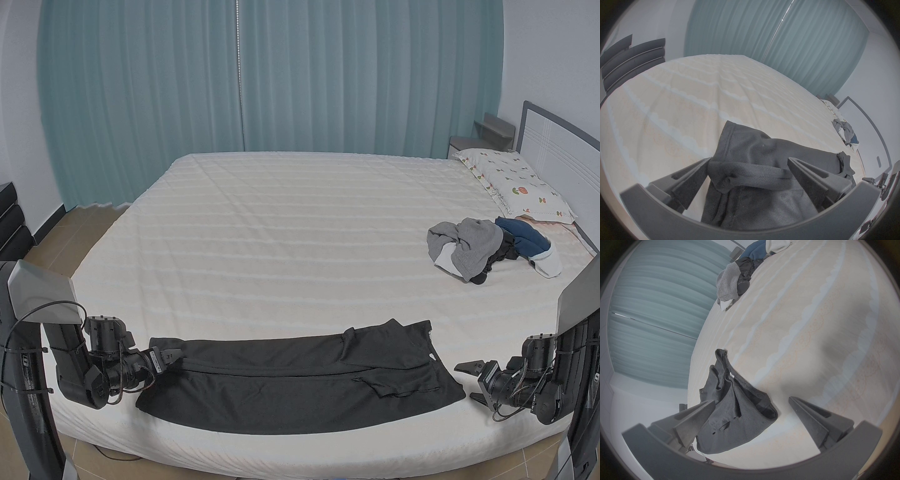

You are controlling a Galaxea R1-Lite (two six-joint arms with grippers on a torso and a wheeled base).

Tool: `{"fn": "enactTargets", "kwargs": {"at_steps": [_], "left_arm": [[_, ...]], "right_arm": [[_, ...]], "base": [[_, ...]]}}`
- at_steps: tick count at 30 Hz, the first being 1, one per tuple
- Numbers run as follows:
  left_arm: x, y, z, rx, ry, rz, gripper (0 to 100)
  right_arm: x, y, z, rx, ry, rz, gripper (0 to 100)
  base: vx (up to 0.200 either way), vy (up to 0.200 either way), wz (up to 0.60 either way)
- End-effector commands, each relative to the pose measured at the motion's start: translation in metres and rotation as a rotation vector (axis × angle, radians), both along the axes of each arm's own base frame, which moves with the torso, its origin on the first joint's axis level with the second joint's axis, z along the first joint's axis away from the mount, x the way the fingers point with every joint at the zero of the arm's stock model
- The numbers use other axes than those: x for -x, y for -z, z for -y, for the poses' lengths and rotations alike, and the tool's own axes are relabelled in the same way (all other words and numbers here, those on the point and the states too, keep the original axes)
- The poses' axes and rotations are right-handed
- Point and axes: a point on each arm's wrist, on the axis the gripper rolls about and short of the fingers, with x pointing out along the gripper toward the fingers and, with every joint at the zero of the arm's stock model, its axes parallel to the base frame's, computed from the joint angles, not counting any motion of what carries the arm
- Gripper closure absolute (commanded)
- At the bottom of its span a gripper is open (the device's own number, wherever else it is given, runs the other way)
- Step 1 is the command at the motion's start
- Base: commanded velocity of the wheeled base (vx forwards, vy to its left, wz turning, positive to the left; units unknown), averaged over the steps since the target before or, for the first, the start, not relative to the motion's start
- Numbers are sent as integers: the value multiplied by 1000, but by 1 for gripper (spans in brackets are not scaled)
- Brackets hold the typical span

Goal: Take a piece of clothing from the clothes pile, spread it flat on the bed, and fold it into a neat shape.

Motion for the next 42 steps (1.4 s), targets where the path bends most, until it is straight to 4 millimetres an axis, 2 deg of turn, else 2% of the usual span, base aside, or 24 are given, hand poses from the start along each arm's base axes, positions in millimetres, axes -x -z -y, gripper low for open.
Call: {"fn": "enactTargets", "kwargs": {"at_steps": [1, 14, 15, 26, 42], "left_arm": [[2, 4, 3, 1, 9, -17, 0], [-1, 8, 5, -1, 16, -20, 0], [-1, 9, 5, -1, 16, -23, 100], [-1, 14, 5, 0, 14, -37, 100], [3, 8, -3, 0, -19, 8, 100]], "right_arm": [[-1, -1, 0, 0, 0, 11, 0], [-1, -1, 0, 0, 0, 11, 0], [-1, -1, 0, 0, 0, 11, 0], [-1, -1, 0, 0, 0, 11, 0], [0, -1, 0, 1, 1, 9, 0]], "base": [[0, 0, 0], [0, 0, 0], [0, 0, 0], [0, 0, 0], [0, 0, 0]]}}
